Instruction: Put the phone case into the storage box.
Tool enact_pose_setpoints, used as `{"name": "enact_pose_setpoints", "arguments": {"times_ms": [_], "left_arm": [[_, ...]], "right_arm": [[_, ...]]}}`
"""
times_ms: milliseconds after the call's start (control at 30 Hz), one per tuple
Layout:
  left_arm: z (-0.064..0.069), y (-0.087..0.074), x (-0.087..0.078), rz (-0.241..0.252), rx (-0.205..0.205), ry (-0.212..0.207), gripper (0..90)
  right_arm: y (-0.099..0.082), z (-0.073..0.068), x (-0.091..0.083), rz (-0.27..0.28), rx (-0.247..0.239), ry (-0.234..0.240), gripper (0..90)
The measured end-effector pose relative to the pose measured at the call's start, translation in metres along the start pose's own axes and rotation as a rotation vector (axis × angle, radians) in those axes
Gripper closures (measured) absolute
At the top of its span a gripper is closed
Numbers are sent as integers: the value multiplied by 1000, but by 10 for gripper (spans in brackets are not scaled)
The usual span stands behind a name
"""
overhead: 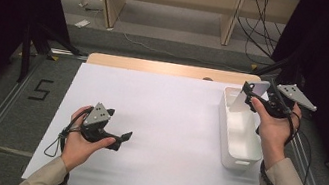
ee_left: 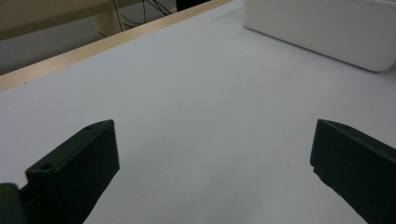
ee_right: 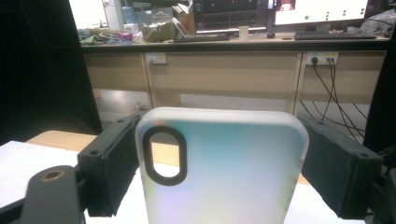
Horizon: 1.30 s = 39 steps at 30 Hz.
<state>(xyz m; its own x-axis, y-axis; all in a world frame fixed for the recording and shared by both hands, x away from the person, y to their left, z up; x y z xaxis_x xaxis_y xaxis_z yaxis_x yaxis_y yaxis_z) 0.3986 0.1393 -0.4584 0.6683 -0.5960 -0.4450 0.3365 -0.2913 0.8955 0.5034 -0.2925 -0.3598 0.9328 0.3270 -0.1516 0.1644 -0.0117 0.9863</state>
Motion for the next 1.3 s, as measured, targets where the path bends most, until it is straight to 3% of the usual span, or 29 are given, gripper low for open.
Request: {"name": "enact_pose_setpoints", "arguments": {"times_ms": [1300], "left_arm": [[1,0,1,-3,-1,-2,6]], "right_arm": [[3,3,14,4,-16,-14,180]]}}
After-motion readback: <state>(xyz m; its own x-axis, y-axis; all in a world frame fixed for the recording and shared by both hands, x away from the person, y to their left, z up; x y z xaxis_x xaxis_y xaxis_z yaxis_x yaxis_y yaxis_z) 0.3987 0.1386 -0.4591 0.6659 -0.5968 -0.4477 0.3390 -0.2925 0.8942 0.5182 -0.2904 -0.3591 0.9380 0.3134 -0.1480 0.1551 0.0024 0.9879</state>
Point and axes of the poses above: each handheld gripper's, and its own axes: x roughly forward along the jaws, y roughly out of its top, z roughly to its right, the point moved 5 cm from there along x, roughly forward along the jaws, and after that the axes turned 1 degree about y, right-handed, at the moved point
